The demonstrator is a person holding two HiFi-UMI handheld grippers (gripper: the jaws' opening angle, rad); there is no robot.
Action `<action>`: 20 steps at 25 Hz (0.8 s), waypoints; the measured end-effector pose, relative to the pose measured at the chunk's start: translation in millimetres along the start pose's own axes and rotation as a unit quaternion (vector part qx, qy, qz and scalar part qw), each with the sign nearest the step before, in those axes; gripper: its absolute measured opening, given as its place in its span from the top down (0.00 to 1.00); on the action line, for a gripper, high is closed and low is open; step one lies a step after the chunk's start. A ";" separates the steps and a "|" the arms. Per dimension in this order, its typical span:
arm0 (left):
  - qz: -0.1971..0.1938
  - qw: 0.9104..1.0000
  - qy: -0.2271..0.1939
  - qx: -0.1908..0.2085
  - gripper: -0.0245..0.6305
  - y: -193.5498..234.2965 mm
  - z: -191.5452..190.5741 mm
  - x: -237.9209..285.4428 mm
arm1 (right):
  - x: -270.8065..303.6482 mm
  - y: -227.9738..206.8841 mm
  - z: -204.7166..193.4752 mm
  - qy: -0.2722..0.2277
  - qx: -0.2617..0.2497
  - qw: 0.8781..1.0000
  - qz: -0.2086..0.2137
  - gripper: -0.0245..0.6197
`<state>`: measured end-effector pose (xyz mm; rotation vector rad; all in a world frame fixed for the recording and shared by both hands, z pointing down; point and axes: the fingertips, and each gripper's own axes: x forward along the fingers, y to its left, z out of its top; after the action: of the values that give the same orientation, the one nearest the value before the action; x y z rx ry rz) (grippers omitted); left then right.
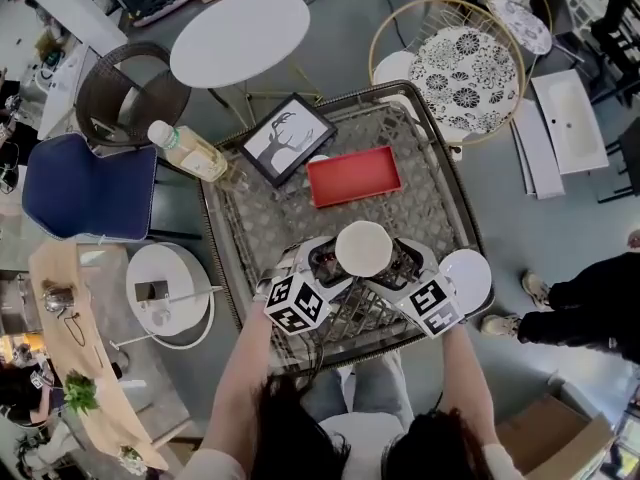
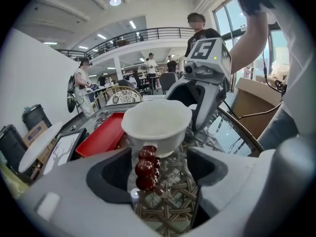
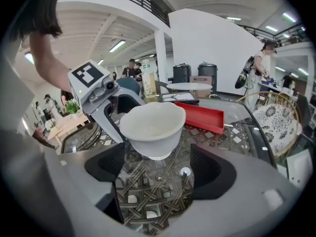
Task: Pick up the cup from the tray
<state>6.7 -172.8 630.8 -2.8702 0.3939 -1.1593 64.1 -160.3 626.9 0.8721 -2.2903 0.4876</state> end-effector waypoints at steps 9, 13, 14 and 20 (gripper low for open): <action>0.092 0.971 -0.001 -0.219 0.43 -19.7 -16.9 -59.4 | -62.0 22.4 11.4 -0.055 0.123 0.991 -0.019 0.29; 0.137 0.942 -0.073 -0.296 0.85 -22.7 14.7 -83.4 | -74.8 29.9 32.3 -0.098 0.175 0.979 -0.027 0.65; 0.148 0.942 -0.078 -0.292 0.96 -22.3 20.7 -84.7 | -77.2 29.8 38.6 -0.108 0.183 0.976 -0.038 0.75; 0.131 0.900 -0.167 -0.380 0.96 -16.0 68.8 -95.6 | -88.3 40.0 65.3 -0.122 0.163 0.975 -0.094 0.93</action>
<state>-8.7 -139.5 517.8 -3.3630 1.4316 -0.5042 59.8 -126.0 515.3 1.3625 -2.3501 0.7193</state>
